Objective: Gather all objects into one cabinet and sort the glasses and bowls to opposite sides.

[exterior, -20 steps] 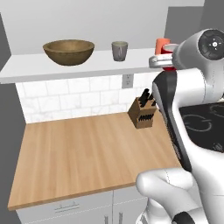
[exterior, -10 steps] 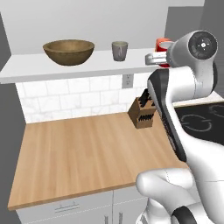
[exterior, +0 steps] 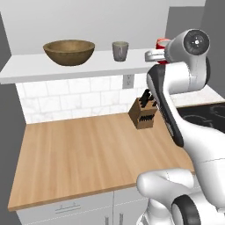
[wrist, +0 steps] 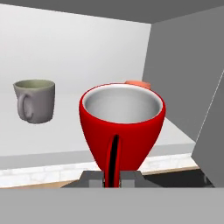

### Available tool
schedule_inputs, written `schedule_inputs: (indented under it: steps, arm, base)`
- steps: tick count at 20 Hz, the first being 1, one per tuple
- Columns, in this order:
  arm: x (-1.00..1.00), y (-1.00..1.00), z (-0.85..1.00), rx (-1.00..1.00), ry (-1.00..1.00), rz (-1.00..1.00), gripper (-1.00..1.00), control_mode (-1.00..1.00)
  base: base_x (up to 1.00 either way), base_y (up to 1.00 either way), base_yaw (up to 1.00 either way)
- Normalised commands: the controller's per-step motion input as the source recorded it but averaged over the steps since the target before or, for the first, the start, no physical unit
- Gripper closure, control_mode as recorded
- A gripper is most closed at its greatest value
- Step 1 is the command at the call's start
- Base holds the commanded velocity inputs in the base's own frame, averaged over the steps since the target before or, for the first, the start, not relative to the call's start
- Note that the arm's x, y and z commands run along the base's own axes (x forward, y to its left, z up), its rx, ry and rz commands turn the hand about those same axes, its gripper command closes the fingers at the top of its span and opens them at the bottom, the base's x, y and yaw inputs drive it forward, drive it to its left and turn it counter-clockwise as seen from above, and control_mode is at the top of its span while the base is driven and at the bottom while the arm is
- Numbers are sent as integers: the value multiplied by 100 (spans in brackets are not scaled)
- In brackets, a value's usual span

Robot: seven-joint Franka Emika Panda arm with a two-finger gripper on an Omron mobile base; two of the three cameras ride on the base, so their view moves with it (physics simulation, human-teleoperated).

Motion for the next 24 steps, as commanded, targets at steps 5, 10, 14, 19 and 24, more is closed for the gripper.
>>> schedule_inputs:
  steps: [5,10,14,19,24]
  arm:
    - [40,0,-7,0,0,0,100,-100]
    - [39,0,-9,0,0,0,100,-100]
    - [37,0,-3,0,0,0,100,-100]
    - [38,1,0,0,0,0,100,-100]
    - [0,12,0,0,0,0,100,-100]
  base:
    - [0,0,0]
    - [0,0,0]
    - [0,0,0]
    - [0,0,0]
    - [0,0,0]
